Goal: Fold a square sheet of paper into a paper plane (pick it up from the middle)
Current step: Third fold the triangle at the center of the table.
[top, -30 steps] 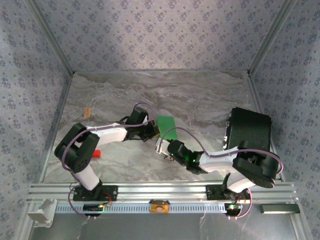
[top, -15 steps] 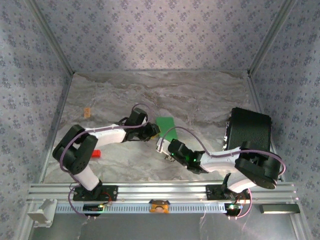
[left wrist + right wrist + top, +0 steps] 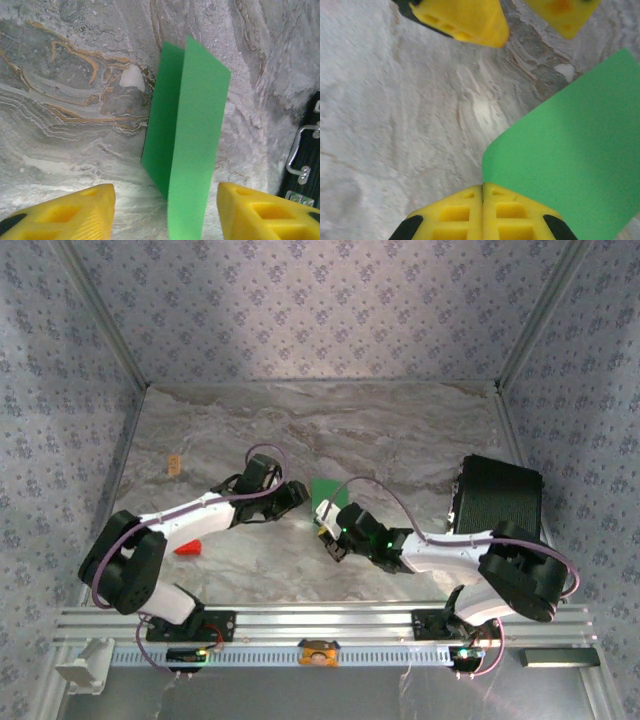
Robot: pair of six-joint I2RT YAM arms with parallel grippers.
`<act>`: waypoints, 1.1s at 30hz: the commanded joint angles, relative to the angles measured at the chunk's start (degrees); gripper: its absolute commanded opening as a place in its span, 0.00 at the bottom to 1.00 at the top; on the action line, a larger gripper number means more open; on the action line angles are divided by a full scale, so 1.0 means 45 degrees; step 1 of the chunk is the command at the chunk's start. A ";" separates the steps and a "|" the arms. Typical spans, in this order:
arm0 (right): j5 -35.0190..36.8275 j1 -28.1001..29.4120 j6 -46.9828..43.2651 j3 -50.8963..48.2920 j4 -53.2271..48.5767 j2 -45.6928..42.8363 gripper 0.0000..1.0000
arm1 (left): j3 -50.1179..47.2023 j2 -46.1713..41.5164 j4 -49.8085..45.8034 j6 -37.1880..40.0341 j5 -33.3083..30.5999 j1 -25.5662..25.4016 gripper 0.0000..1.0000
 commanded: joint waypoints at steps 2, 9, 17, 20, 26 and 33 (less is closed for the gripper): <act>-0.2706 -0.0465 0.2420 0.0596 -0.0290 -0.0102 0.00 | 0.0803 -0.0373 -0.0618 0.0736 -0.0086 0.0218 0.48; -0.4861 -0.1779 0.3863 0.0486 0.0080 0.0399 0.00 | 0.1334 -0.0220 -0.0189 0.1750 0.0751 0.0484 0.36; -0.6505 -0.2686 0.4937 0.0012 0.1418 0.1204 0.00 | 0.2559 0.1923 0.0523 0.2364 0.2595 0.0469 0.19; -0.6799 -0.2853 0.5126 -0.0084 0.1669 0.1384 0.00 | 0.3039 0.2864 0.0585 0.2227 0.2693 0.0333 0.14; -0.6967 -0.3068 0.5273 -0.0279 0.1869 0.1558 0.00 | 0.4073 0.4695 0.0505 0.2490 0.3013 0.0139 0.11; -0.7016 -0.3220 0.5343 -0.0418 0.1988 0.1700 0.00 | 0.4785 0.6177 0.0057 0.2660 0.3233 -0.0056 0.08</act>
